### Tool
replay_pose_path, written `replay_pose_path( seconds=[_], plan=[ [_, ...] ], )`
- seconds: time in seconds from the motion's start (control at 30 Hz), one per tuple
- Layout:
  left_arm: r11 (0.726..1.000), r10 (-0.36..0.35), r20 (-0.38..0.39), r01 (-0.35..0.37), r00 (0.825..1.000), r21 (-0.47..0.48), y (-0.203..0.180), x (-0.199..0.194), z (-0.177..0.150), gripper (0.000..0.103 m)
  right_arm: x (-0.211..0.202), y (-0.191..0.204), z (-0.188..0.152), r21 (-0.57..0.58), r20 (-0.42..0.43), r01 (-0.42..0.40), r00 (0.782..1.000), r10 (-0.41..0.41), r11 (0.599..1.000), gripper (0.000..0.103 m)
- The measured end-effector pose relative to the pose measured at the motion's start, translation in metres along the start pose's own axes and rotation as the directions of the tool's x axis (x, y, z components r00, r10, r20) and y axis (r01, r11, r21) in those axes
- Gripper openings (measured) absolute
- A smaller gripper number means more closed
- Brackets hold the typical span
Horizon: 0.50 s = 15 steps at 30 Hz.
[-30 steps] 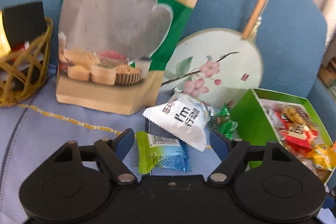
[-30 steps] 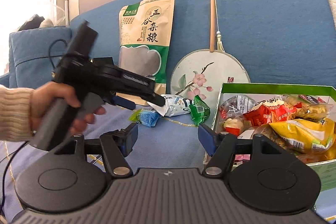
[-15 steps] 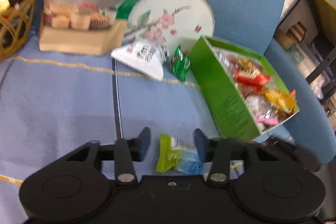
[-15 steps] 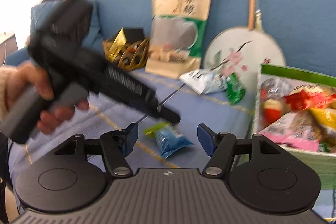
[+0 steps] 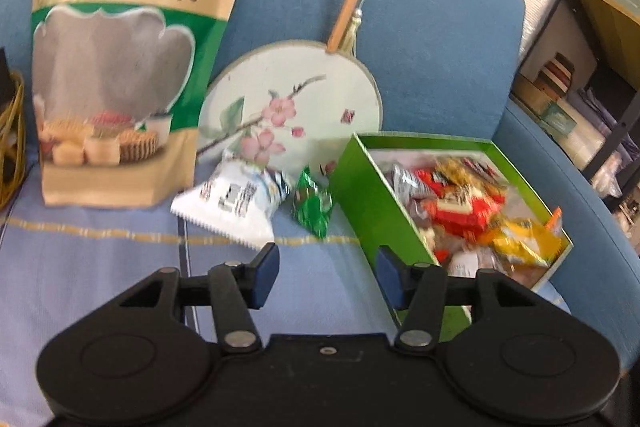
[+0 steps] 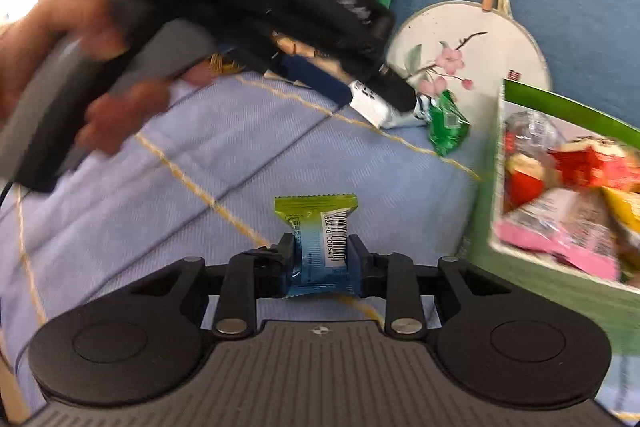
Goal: Organize snacks
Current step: 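Grasp the green foil candy with the left gripper while right holds its candy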
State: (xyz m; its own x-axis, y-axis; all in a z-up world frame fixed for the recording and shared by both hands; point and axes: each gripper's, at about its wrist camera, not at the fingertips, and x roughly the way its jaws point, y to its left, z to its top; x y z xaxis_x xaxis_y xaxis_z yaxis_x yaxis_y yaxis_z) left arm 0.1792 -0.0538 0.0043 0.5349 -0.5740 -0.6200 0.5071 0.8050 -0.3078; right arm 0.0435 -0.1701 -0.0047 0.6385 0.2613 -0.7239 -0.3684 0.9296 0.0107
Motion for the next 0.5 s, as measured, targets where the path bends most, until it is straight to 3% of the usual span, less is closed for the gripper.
replay_pose_path(
  seconds=[0.17,0.3,0.5],
  plan=[
    [0.999,0.027,0.034,-0.028,0.999,0.018,-0.009,0.026,0.021,0.064,-0.008,-0.013,-0.003,0.064,-0.005,0.000,1.000,0.000,0.998,0.049],
    [0.998,0.050,0.010,-0.049,0.999,-0.047,-0.005,0.054,0.032,0.048,-0.005,-0.014,-0.007,0.081,-0.024,-0.011,1.000,0.013,0.997,0.049],
    [0.991,0.068,-0.018,-0.070,0.998,-0.116,0.003,0.082,0.029,0.048,-0.007,-0.019,-0.005,0.112,-0.037,0.002,0.999,0.002,0.994,0.050]
  ],
)
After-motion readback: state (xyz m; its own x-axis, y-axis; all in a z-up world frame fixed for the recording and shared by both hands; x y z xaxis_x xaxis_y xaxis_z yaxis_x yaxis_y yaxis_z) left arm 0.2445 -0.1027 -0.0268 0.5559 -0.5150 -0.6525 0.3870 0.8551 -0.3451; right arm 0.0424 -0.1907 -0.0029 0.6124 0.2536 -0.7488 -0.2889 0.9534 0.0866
